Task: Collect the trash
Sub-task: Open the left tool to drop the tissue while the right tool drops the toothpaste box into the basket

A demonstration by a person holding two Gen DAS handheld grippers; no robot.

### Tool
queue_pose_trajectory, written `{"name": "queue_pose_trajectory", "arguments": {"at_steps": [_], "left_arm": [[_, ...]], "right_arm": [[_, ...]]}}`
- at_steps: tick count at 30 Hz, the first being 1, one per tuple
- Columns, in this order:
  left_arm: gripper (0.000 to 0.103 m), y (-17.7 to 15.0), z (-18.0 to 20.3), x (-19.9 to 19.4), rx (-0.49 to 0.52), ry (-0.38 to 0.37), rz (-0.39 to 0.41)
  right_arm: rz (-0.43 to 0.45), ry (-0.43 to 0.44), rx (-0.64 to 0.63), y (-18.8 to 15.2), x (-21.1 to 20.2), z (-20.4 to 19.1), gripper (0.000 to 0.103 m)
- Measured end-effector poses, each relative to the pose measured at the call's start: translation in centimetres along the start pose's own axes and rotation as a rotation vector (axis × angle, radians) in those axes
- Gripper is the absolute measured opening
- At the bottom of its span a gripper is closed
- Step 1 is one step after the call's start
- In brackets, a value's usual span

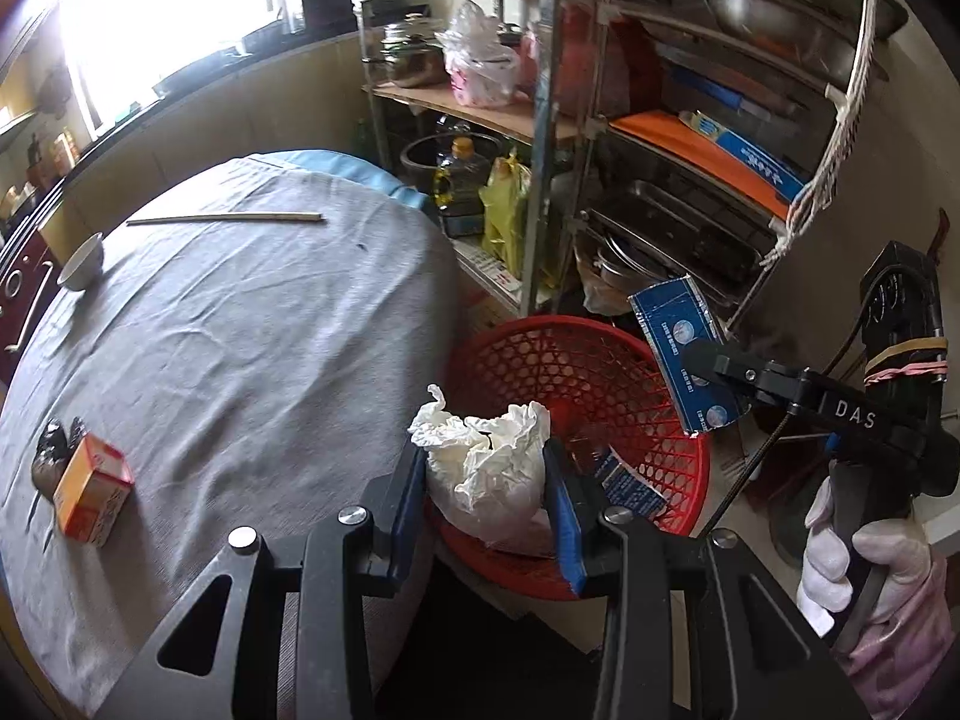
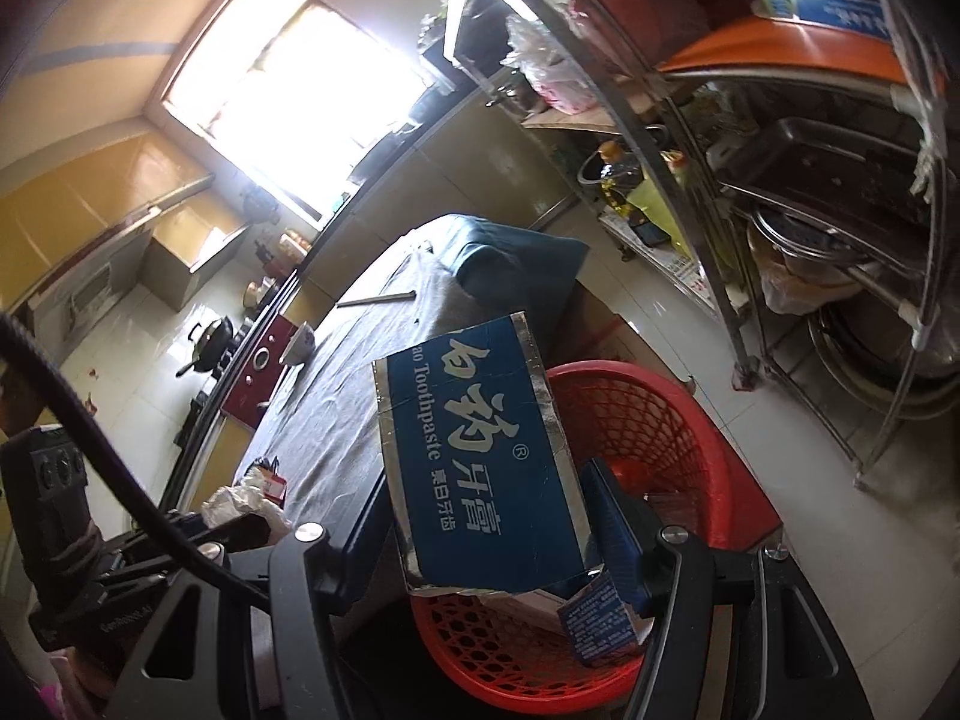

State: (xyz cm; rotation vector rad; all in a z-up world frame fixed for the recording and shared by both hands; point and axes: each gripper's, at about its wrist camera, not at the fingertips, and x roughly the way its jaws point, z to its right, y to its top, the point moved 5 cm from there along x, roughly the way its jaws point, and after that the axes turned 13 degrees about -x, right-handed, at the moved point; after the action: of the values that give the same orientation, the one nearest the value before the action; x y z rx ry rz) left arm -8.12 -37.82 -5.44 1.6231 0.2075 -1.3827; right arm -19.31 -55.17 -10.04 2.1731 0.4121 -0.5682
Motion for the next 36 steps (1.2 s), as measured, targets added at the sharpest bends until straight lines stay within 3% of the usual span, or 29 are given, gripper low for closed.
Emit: {"name": "queue_pose_trajectory", "arguments": {"at_steps": [3,8,22,31,36], "left_arm": [[0.042,0.1,0.8,1.0,0.016,-0.021,-0.016],[0.058,0.1,1.5,2.2,0.028,-0.035,-0.033],[0.062,-0.5,-1.2,0.7,-0.017,-0.02,-0.009],[0.067,-1.4,-3.8,-1.6,-0.05,0.013,0.028],[0.068,-3.0,-5.7,-2.0,-0.089,0.03,0.009]], "right_arm": [[0.005,-0.002,0.031,0.0,-0.2,0.9,0.066],[0.014,0.021,0.12,0.1,-0.4,2.0,0.068],[0.038,0.072,0.189,1.1,0.6,0.9,0.069],[0.058,0.078,0.153,1.9,0.3,-0.4,0.069],[0.049,0.097,0.139,2.0,0.4,-1.2,0.07]]}}
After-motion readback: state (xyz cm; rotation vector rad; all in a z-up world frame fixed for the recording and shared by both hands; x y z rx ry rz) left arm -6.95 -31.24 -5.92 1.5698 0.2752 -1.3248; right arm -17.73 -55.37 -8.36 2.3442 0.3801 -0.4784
